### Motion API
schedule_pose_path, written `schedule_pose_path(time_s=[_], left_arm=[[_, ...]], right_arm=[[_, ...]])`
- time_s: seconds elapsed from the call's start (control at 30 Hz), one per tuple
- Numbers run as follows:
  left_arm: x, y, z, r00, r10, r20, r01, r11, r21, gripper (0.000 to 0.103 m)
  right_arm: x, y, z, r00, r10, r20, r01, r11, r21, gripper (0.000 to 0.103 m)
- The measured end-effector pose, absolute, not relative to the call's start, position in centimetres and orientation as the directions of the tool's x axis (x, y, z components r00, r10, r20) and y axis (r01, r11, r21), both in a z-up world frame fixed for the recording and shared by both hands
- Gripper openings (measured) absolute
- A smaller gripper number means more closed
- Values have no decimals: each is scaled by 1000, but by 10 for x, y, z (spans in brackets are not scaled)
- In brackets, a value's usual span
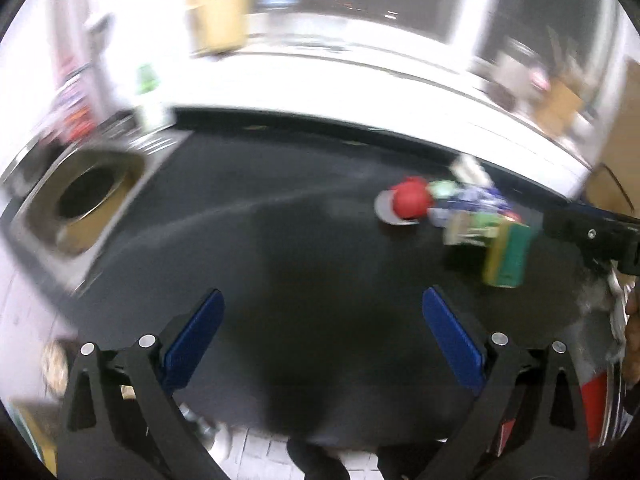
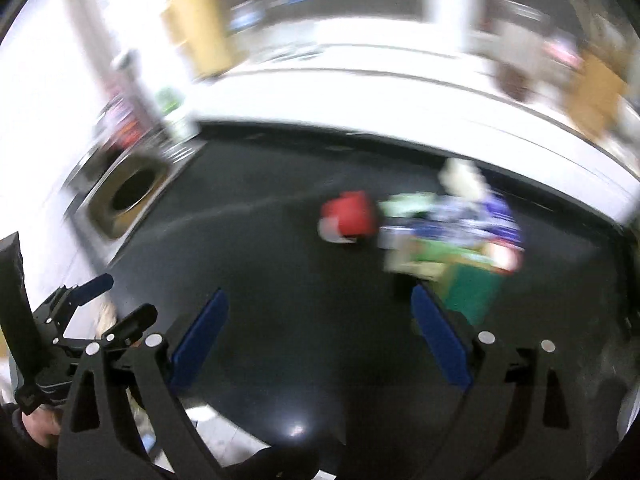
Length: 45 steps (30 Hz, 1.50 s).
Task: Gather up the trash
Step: 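Return both tools to the countertop above the trash pile, then grasp the red cup with the left tool while the right tool grasps the purple toothpaste tube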
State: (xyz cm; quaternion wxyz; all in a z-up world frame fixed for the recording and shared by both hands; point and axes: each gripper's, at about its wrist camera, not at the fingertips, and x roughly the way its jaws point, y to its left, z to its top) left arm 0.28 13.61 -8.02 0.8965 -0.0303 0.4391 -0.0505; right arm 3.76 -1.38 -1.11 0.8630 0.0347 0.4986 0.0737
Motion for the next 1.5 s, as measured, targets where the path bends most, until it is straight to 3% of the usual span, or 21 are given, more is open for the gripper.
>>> schedule_pose_path(time_s=[0.33,0.87,1.3,1.5], left_arm=[[28,18,-81,566,-178,-805,216,974,-64,96],[88,-1,-111,522,-141,-841,166,984,-62,96],[189,-1,-175,465,-73,-882,99,995,-30,96],[218,-5,-200,428,-70,-901,95,995,-32,96]], right_arm=[[1,-140,-5,526,36,-850,136,983,126,90],[32,-171,-26,507,67,-859,111,984,142,90],[145,-222,-118,386,79,-919,65,992,112,90],[191,-233,-174,277,92,-957,61,992,113,84]])
